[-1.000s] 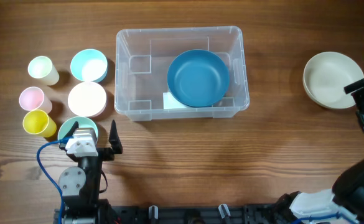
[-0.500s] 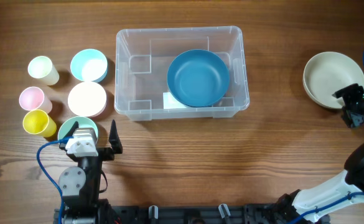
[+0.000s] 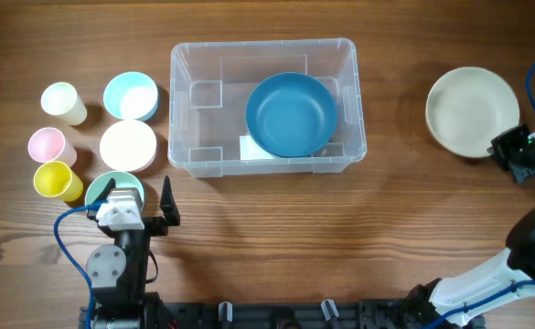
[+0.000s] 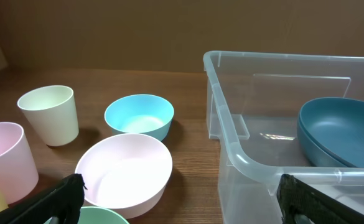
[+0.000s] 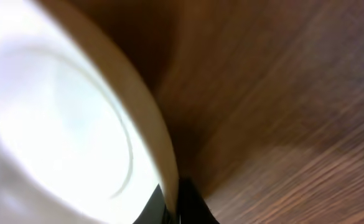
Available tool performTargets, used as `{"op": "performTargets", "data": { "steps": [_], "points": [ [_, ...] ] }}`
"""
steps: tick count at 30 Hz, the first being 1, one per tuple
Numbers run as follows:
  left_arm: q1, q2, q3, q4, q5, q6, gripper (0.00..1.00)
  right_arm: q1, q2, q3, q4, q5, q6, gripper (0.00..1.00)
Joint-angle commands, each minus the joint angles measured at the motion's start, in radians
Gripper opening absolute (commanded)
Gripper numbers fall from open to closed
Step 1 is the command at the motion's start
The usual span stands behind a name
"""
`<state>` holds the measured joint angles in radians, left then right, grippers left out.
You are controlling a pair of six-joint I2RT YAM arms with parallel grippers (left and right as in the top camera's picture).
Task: Pack container
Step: 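Carry the cream plate over and lay it on the blue plates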
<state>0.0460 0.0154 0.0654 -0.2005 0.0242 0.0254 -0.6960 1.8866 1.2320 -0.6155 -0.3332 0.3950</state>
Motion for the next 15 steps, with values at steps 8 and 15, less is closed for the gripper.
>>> {"op": "performTargets", "data": {
  "steps": [8,15],
  "points": [
    [-0.001,-0.008,-0.006,0.004,0.008,0.020,1.00,0.472,-0.539,0.280,-0.108,-0.014,-0.138,0.04],
    [-0.001,-0.008,-0.006,0.004,0.008,0.020,1.00,1.037,-0.441,0.281,-0.096,0.487,-0.100,0.04]
  ]
}}
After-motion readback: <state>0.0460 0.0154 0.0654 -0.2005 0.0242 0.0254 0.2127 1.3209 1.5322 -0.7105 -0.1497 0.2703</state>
